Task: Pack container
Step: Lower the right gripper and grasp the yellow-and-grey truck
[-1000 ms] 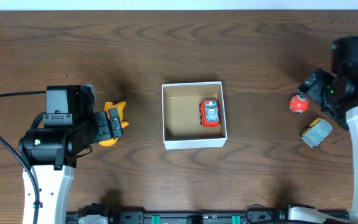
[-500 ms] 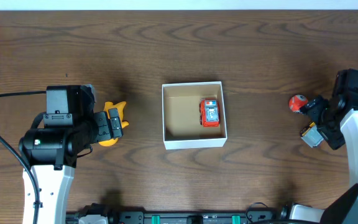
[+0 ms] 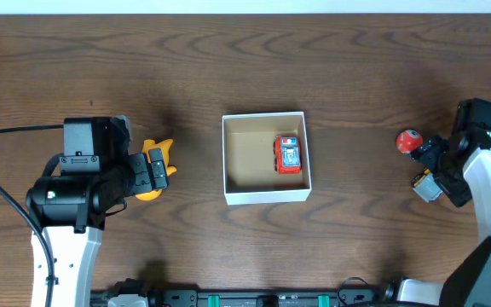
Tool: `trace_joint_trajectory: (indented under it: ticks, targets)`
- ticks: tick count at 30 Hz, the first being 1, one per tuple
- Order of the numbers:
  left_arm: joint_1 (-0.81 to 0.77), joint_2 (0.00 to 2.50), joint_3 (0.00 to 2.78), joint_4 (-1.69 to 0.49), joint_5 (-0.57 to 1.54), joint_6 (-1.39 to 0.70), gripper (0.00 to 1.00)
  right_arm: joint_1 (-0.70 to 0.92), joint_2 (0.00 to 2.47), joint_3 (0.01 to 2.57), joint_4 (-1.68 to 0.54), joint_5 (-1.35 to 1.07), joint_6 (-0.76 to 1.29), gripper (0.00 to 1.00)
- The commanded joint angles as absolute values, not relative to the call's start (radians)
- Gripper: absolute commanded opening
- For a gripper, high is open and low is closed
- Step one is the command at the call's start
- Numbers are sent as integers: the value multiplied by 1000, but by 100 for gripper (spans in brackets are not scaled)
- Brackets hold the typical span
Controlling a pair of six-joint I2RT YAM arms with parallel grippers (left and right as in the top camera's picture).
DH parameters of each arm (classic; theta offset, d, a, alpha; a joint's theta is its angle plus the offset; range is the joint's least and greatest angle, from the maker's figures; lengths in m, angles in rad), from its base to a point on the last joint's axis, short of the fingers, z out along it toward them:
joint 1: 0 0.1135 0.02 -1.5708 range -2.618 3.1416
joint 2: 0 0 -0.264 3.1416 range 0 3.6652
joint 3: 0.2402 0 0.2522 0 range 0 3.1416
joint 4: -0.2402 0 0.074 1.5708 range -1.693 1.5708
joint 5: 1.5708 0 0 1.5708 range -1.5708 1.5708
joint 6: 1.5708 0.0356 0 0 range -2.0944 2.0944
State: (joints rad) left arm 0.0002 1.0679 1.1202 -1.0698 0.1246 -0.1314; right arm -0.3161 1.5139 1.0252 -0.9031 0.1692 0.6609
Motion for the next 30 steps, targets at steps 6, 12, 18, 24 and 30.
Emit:
trace_joint_trajectory:
  ticks: [6, 12, 18, 24, 30]
  targets:
    - [7, 1066, 1134, -1073, 124, -136, 98, -323, 1606, 1018, -893, 193, 645, 99]
    - [7, 1066, 1134, -1073, 124, -136, 98, -323, 1624, 1018, -874, 182, 629, 98]
    - [7, 1066, 1134, -1073, 124, -136, 98, -323, 1625, 1018, -871, 175, 629, 94]
    - [7, 1066, 1134, -1073, 124, -136, 98, -323, 1625, 992, -857, 168, 624, 93]
    - [7, 1066, 1134, -1073, 124, -136, 98, -322, 1625, 916, -780, 132, 580, 94]
